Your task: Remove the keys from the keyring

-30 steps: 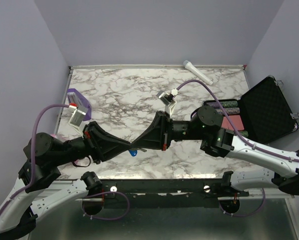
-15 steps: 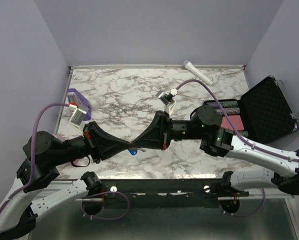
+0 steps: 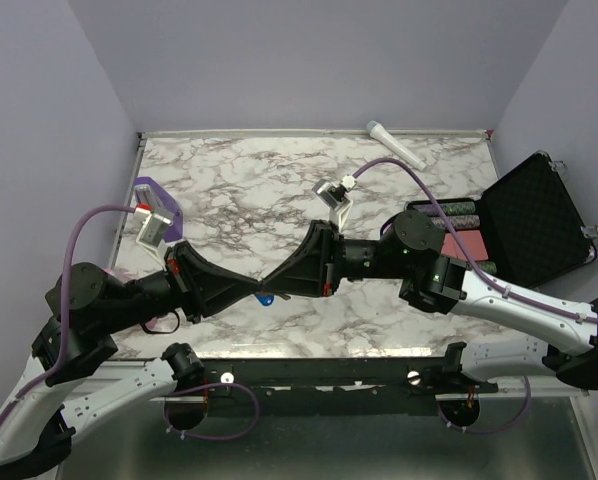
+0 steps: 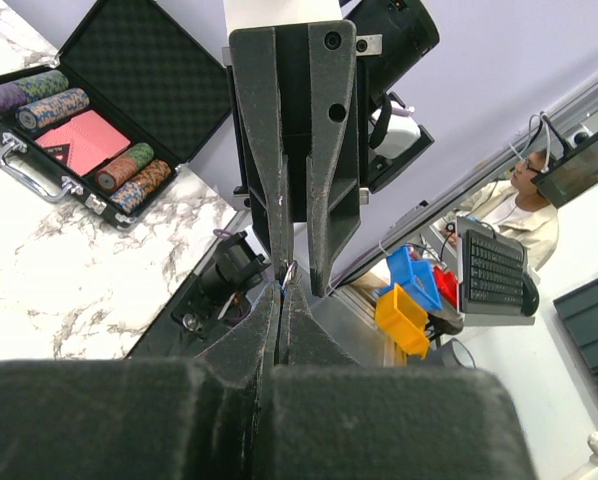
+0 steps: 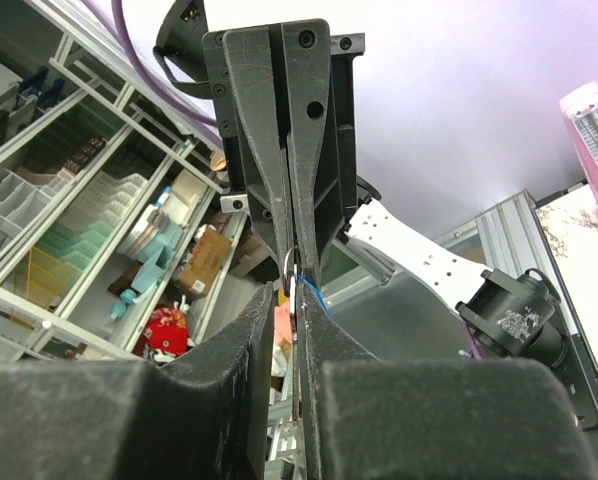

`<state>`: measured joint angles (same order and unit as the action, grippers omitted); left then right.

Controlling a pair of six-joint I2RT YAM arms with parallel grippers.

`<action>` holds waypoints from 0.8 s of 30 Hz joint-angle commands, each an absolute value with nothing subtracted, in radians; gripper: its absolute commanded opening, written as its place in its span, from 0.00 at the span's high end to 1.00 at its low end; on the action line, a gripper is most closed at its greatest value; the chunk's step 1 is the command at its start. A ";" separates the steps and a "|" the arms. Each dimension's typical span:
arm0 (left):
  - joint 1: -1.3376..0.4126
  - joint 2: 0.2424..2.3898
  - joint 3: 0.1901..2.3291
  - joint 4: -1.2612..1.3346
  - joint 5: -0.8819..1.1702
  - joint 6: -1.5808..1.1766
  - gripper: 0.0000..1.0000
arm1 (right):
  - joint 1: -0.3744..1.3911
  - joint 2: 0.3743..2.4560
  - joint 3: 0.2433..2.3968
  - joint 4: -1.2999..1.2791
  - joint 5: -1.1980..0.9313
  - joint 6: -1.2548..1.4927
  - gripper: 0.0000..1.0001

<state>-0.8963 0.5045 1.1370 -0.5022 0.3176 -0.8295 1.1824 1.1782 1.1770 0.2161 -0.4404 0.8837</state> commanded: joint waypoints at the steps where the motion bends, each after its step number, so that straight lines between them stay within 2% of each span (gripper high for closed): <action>1: -0.899 0.499 1.155 -0.503 0.244 -0.867 1.00 | 1.183 1.189 1.198 0.236 -0.431 0.891 0.78; 24: -0.897 0.466 1.135 -0.511 0.184 -0.884 1.00 | 1.181 1.223 1.196 0.271 -0.439 0.914 0.85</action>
<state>-0.8970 0.4740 1.1370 -0.5159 0.2214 -0.8803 1.1778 1.2072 1.1770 0.2497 -0.4267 0.9134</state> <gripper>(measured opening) 0.010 0.146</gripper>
